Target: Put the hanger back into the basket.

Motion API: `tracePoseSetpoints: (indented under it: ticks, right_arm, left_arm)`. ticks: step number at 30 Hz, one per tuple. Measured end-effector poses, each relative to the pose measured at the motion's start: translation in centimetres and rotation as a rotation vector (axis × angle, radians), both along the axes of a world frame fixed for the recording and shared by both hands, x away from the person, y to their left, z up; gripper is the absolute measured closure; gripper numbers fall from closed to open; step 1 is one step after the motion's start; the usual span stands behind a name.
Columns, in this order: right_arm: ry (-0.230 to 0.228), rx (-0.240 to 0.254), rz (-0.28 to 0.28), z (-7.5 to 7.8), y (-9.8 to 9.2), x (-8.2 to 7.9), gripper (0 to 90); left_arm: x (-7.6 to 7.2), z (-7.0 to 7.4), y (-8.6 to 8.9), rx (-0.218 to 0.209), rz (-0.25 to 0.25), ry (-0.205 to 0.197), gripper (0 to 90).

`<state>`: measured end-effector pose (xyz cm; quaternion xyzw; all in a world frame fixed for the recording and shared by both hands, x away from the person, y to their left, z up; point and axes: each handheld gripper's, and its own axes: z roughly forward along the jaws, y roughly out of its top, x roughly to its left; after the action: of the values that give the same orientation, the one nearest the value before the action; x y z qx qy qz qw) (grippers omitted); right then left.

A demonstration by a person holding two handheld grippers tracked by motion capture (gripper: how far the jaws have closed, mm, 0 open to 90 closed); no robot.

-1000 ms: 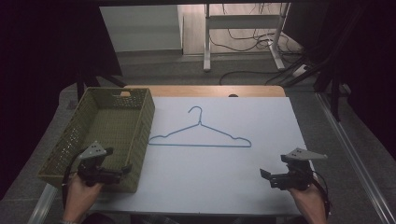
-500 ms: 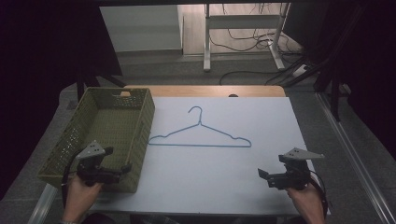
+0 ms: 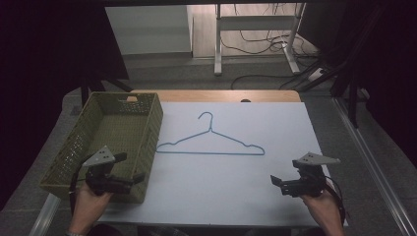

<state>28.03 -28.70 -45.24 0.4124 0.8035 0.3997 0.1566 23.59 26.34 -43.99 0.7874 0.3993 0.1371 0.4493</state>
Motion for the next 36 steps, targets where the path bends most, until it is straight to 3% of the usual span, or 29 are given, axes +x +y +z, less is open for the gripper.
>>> tracePoseSetpoints:
  ticks: [5, 9, 15, 18, 21, 27, 36]
  right_arm:
    - [0.0, -0.014, 0.014, 0.7, 0.3, 0.4, 0.0]
    - [0.001, -0.005, 0.02, 1.4, 0.6, 0.8, 0.0]
    - [-0.002, 0.0, 0.031, 2.0, 1.0, 1.4, 0.0]
    - [0.004, 0.0, 0.043, 2.2, 1.1, 1.7, 0.0]
    - [0.002, -0.01, 0.059, 2.4, 1.5, 2.4, 0.3]
    - [0.003, -0.029, 0.072, 2.8, 2.1, 3.5, 0.9]
    - [0.015, -0.063, 0.097, 2.9, 4.0, 5.9, 0.8]
  left_arm:
    - [0.3, 0.9, -1.6, 0.002, -0.053, -0.026, 0.0]
    - [0.8, 1.3, -3.0, 0.032, -0.093, -0.041, 0.0]
    - [1.8, 2.1, -4.9, 0.01, -0.126, -0.038, 0.4]
    - [2.4, 2.2, -6.0, 0.024, -0.148, -0.035, 0.4]
    - [3.4, 2.1, -7.8, 0.039, -0.172, -0.026, 0.0]
    - [5.0, 1.7, -9.6, 0.033, -0.186, 0.006, 0.0]
    - [7.2, 0.1, -12.0, 0.071, -0.196, 0.028, 0.0]
